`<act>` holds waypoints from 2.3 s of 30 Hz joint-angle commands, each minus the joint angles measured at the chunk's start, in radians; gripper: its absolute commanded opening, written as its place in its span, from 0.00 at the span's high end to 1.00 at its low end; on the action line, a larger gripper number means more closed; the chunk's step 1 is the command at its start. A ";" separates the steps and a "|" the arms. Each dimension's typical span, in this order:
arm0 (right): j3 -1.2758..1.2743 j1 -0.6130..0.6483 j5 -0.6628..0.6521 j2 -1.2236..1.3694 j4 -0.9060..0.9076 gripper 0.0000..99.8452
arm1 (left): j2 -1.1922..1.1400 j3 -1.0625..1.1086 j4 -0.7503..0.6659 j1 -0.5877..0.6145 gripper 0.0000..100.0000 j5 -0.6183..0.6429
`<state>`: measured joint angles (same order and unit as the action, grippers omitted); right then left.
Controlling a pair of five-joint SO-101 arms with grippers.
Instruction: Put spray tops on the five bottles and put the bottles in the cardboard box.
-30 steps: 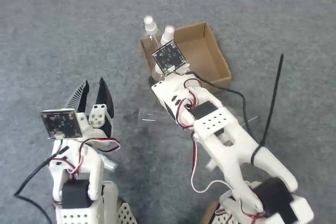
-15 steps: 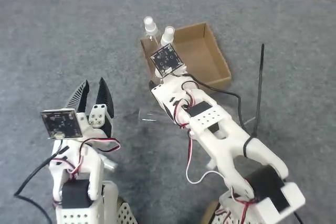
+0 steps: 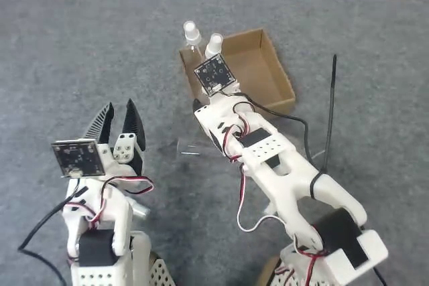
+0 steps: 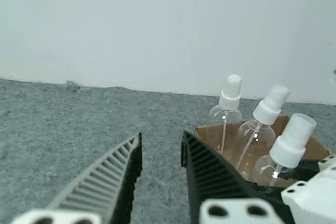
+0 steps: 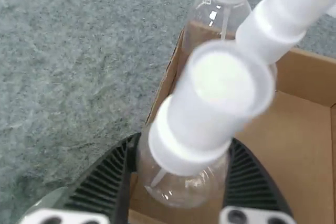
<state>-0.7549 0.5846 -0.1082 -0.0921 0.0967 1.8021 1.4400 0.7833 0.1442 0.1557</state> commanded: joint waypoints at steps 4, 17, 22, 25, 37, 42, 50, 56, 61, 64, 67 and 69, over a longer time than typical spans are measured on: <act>0.063 -0.016 0.005 -0.013 -0.008 0.79 | 0.015 -0.005 -0.032 0.006 0.89 -0.006; 0.068 -0.013 0.003 -0.025 0.051 0.70 | 0.015 -0.005 -0.034 0.006 0.89 -0.009; 0.061 -0.013 0.003 -0.074 0.061 0.70 | 0.015 -0.005 -0.035 0.006 0.89 -0.009; 0.061 -0.016 0.005 -0.110 0.108 0.70 | 0.015 -0.005 -0.035 0.006 0.89 -0.009; 0.061 -0.018 0.006 -0.240 0.268 0.70 | 0.015 -0.005 -0.035 0.005 0.89 -0.009; 0.061 -0.019 0.006 -0.303 0.357 0.70 | 0.015 -0.005 -0.037 0.005 0.89 -0.009; 0.061 -0.027 0.006 -0.407 0.499 0.70 | 0.015 -0.005 -0.037 0.005 0.89 -0.009; 0.061 -0.067 0.002 -0.519 0.598 0.70 | 0.015 -0.005 -0.037 0.006 0.89 -0.011; 0.061 -0.088 0.000 -0.598 0.682 0.70 | 0.015 -0.005 -0.037 0.006 0.89 -0.011; 0.061 -0.088 0.000 -0.639 0.730 0.70 | 0.015 -0.005 -0.037 0.006 0.89 -0.011; 0.061 -0.088 -0.002 -0.679 0.769 0.70 | 0.015 -0.005 -0.037 0.006 0.89 -0.011; 0.061 -0.088 -0.011 -0.702 0.797 0.70 | 0.015 -0.005 -0.037 0.006 0.89 -0.011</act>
<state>-0.7549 0.5079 -0.1082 -0.7104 0.8454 1.8021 1.4400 0.7833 0.1442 0.1557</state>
